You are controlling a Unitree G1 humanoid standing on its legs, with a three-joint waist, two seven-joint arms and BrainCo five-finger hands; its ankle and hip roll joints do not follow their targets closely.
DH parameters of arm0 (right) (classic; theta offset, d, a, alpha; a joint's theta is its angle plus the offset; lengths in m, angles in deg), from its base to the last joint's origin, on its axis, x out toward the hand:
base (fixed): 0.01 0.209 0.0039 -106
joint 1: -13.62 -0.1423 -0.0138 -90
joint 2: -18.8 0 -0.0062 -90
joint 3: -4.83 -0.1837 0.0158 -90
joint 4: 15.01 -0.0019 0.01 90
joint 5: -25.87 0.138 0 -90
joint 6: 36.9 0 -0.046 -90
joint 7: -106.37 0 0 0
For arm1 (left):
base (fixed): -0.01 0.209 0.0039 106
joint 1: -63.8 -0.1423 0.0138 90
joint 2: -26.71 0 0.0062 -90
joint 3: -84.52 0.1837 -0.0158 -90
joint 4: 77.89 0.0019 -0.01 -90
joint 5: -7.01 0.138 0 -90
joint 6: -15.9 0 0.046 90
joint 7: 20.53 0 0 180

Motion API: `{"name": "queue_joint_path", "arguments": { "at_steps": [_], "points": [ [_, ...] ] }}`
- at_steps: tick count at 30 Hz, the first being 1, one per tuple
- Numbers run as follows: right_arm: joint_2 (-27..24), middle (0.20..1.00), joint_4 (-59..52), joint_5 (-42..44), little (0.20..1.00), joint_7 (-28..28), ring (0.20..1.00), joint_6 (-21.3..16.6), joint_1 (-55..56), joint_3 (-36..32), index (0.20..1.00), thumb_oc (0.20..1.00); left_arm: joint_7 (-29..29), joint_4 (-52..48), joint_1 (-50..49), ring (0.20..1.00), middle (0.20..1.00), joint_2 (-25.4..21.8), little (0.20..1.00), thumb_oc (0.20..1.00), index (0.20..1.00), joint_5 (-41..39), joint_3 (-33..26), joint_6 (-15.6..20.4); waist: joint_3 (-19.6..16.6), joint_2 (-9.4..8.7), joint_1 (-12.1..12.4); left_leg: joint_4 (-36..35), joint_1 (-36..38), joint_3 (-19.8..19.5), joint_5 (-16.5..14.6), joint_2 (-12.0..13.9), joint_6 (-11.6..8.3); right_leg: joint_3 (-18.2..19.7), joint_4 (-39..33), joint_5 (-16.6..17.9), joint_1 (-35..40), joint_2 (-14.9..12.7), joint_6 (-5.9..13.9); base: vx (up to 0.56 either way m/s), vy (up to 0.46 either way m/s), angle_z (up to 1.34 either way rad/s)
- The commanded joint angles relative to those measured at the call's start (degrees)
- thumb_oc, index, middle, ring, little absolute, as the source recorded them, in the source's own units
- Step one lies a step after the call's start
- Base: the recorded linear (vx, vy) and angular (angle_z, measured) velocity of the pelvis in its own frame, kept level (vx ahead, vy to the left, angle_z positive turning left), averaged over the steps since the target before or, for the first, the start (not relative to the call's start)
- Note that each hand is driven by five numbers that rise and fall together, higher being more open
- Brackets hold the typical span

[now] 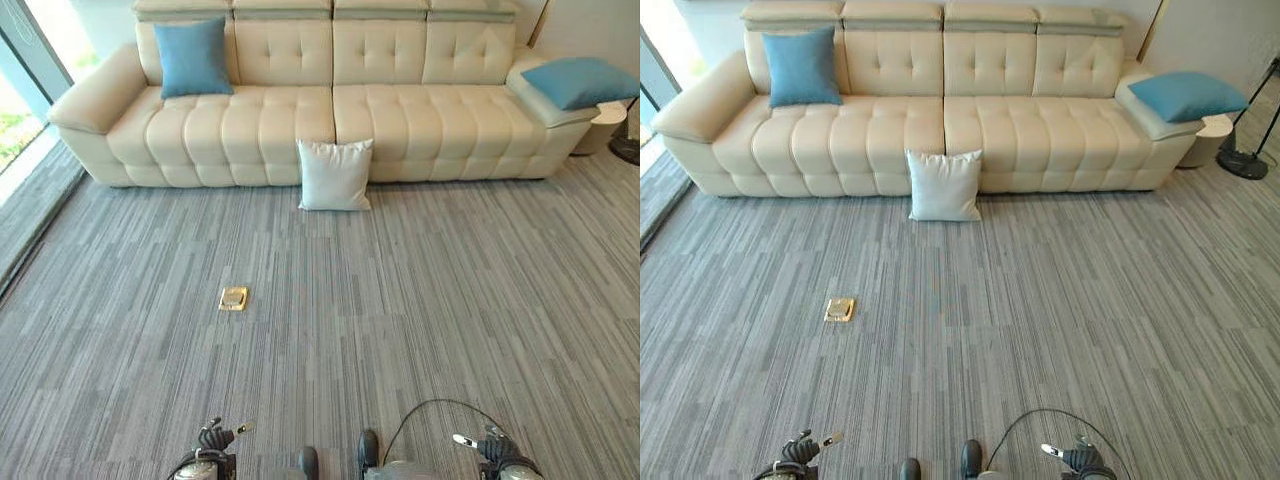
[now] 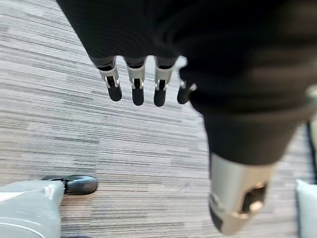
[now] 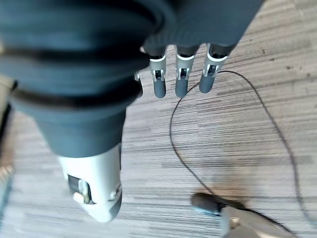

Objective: Pick up all the scattered cushions and arrange them neatly on the sofa.

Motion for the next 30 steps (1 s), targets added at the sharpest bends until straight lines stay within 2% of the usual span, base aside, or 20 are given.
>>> {"name": "queue_joint_path", "arguments": {
  "at_steps": [1,2,3,4,7,9,10,11,12,13,14,17,20,21,22,23,24,25,27,30],
  "points": [
    [-2.2,1.0,-0.4,-1.1,1.0,-1.0,1.0,-0.1,-4.5,0.3,1.0,1.0,-2.0,0.5,5.0,1.0,1.0,-0.9,1.0,1.0,1.0,-0.9,1.8,1.3,4.6,1.44,0.2,0.0,0.4,1.8,-4.2,-1.8,1.33,0.1,18.4,-13.7,-4.9,-2.5,4.9,0.02,0.177,0.09],
    [-2.0,1.0,0.1,-1.1,1.0,-0.8,1.0,0.0,-4.5,0.5,1.0,1.0,-2.0,0.6,5.0,1.0,1.0,-0.9,1.0,1.0,1.0,-1.2,1.7,1.3,5.3,1.35,0.2,0.0,1.0,2.2,-4.6,-2.2,1.96,0.1,23.9,-12.7,-7.2,-3.3,5.24,0.02,0.121,0.07],
    [-2.0,1.0,0.1,-1.1,1.0,-0.8,1.0,0.0,-4.5,0.5,1.0,1.0,-2.0,0.6,5.0,1.0,1.0,-0.9,1.0,1.0,1.0,-1.2,1.7,1.3,5.3,1.23,0.2,0.0,0.9,2.3,-4.6,-2.3,2.01,0.3,24.4,-12.9,-7.5,-3.4,5.29,0.04,0.152,-0.06],
    [-1.9,1.0,0.8,-1.1,1.0,-0.8,1.0,0.1,-4.4,0.9,1.0,1.0,-2.1,1.1,5.0,1.0,1.0,-0.6,1.0,1.0,1.0,-2.8,0.9,1.3,6.6,1.29,0.4,0.0,2.1,2.9,-5.3,-2.7,2.63,0.8,31.8,-10.9,-11.1,-4.4,5.4,0.03,0.089,-0.17],
    [-1.6,1.0,1.5,-0.5,1.0,-0.9,1.0,0.2,-4.6,0.6,1.0,1.0,-2.3,2.1,5.5,1.0,1.0,-0.1,1.0,1.0,1.0,-4.4,0.0,1.4,7.2,1.21,0.7,0.0,3.2,3.1,-5.9,-2.9,2.46,1.8,32.6,-11.1,-14.1,-3.6,5.21,0.11,0.05,-0.28],
    [-1.5,1.0,2.5,0.9,1.0,-1.1,1.0,-0.1,-5.1,-0.1,1.0,1.0,-2.5,2.6,6.0,1.0,1.0,0.3,1.0,1.0,1.0,-6.1,-0.4,1.9,7.6,1.23,0.6,0.0,4.6,3.7,-6.7,-3.0,2.13,2.0,26.1,-10.1,-15.6,-2.1,5.48,0.19,-0.03,-0.23],
    [-1.6,1.0,3.2,1.4,1.0,-1.2,1.0,0.0,-5.3,-0.3,1.0,1.0,-2.4,2.9,6.7,1.0,1.0,0.3,1.0,1.0,1.0,-6.5,-0.4,1.9,7.7,1.26,0.5,0.0,5.8,3.9,-7.7,-3.1,1.78,1.4,18.6,-7.7,-15.5,-1.2,6.34,0.19,-0.041,-0.03],
    [-1.6,1.0,3.2,1.4,1.0,-1.2,1.0,0.0,-5.3,-0.3,1.0,1.0,-2.4,2.9,6.7,1.0,1.0,0.3,1.0,1.0,1.0,-6.5,-0.4,1.9,7.7,1.32,0.4,0.0,5.8,3.9,-7.7,-3.0,1.78,1.4,18.4,-7.6,-15.4,-1.2,6.34,0.33,-0.095,0.0],
    [-1.5,1.0,3.6,1.4,1.0,-1.2,1.0,0.2,-4.7,-0.6,1.0,1.0,-2.4,3.4,7.0,1.0,1.0,0.4,1.0,1.0,1.0,-6.3,-0.8,1.8,7.3,0.89,0.1,0.0,7.4,3.9,-8.8,-3.5,1.38,1.5,8.9,-4.8,-15.5,0.2,7.51,0.2,-0.062,0.02],
    [-1.5,1.0,3.5,1.4,1.0,-1.2,1.0,0.2,-4.7,-0.6,1.0,1.0,-2.4,3.4,7.0,1.0,1.0,0.4,1.0,1.0,1.0,-6.3,-0.8,1.8,7.4,0.98,0.0,0.0,7.5,3.9,-8.9,-3.4,1.35,1.4,8.5,-4.6,-15.2,0.3,7.5,0.47,-0.147,0.0],
    [-1.5,1.0,4.2,1.2,1.0,-1.0,1.0,0.4,-3.5,-1.4,1.0,1.0,-1.9,3.5,7.1,1.0,1.0,0.4,1.0,1.0,1.0,-6.0,-1.2,1.9,6.5,0.58,-0.8,0.0,9.7,3.4,-10.2,-3.8,0.61,1.6,1.0,-2.5,-14.9,1.1,8.5,0.28,-0.085,0.01],
    [-1.6,1.0,4.9,1.1,1.0,-0.8,1.0,0.5,-1.9,-1.8,1.0,1.0,-1.6,3.2,6.4,1.0,1.0,0.7,1.0,1.0,1.0,-5.7,-1.2,2.0,4.3,1.14,-1.4,0.0,12.8,2.0,-12.1,-2.9,-0.21,0.0,-0.1,-1.8,-12.1,1.3,7.46,0.55,-0.167,0.14],
    [-2.1,1.0,5.6,1.5,1.0,-0.6,1.0,0.3,-1.5,-2.2,1.0,1.0,-1.6,3.8,5.9,1.0,1.0,1.3,1.0,1.0,1.0,-6.1,-0.9,2.1,2.5,2.37,-1.9,0.2,14.1,1.2,-10.6,-1.6,-0.9,-0.8,1.5,-2.6,-10.4,2.1,6.25,0.48,-0.155,0.4],
    [-2.5,1.0,6.0,2.1,1.0,-0.3,1.0,0.2,-0.9,-2.8,1.0,1.0,-1.5,4.0,5.2,1.0,1.0,1.8,1.0,1.0,1.0,-6.7,-0.9,2.1,1.7,3.29,-2.2,6.0,13.3,1.5,-7.6,-0.3,-2.78,-2.3,2.9,-4.3,-8.6,2.4,4.94,0.54,-0.192,0.27],
    [-2.5,1.0,6.0,2.1,1.0,-0.3,1.0,0.2,-0.8,-2.8,1.0,1.0,-1.5,4.0,5.2,1.0,1.0,1.8,1.0,1.0,1.0,-6.7,-0.9,2.1,1.7,3.32,-2.3,6.2,13.2,1.4,-7.7,-0.2,-2.81,-2.4,2.9,-4.4,-8.6,2.4,4.93,0.47,-0.189,0.31],
    [-2.7,1.0,6.2,2.5,1.0,-0.2,1.0,0.0,-0.6,-3.1,1.0,1.0,-1.2,3.5,4.9,1.0,1.0,1.9,1.0,1.0,1.0,-6.4,-0.5,2.1,1.6,3.68,-2.4,11.5,11.5,1.9,-5.4,0.3,-4.31,-3.2,2.9,-5.5,-7.2,2.4,4.18,0.38,-0.21,0.17],
    [-3.3,1.0,5.9,3.2,1.0,0.0,1.0,-0.3,-0.6,-3.3,1.0,1.0,-1.0,2.6,5.0,1.0,1.0,1.7,1.0,1.0,1.0,-5.5,0.4,2.0,2.4,3.83,-2.7,23.9,6.7,3.4,-1.4,1.1,-6.99,-3.9,2.2,-7.5,-3.7,2.4,2.7,0.38,-0.208,0.23],
    [-3.3,1.0,5.9,3.2,1.0,0.0,1.0,-0.3,-0.6,-3.3,1.0,1.0,-1.0,2.6,5.0,1.0,1.0,1.7,1.0,1.0,1.0,-5.5,0.4,2.0,2.3,3.79,-2.7,24.1,6.5,3.4,-1.4,1.1,-6.97,-3.9,2.1,-7.5,-3.8,2.4,2.7,0.32,-0.209,0.38],
    [-4.2,1.0,6.1,2.9,1.0,-0.2,1.0,0.0,-1.6,-2.9,1.0,1.0,-0.8,2.8,5.9,1.0,1.0,1.4,1.0,1.0,1.0,-5.6,0.9,2.0,4.3,3.36,-1.7,36.2,0.2,3.8,1.1,1.5,-7.69,-3.6,1.2,-9.4,0.3,2.2,0.74,0.24,-0.173,0.17],
    [-4.3,1.0,5.9,3.2,1.0,-0.2,1.0,0.0,-1.9,-2.7,1.0,1.0,-0.9,3.2,6.2,1.0,1.0,1.1,1.0,1.0,1.0,-5.8,0.8,1.9,4.5,2.85,-1.6,37.7,-2.1,4.9,0.6,2.4,-6.69,-3.0,0.8,-10.6,2.4,2.4,-0.34,0.26,-0.148,-0.05]
  ]
}}
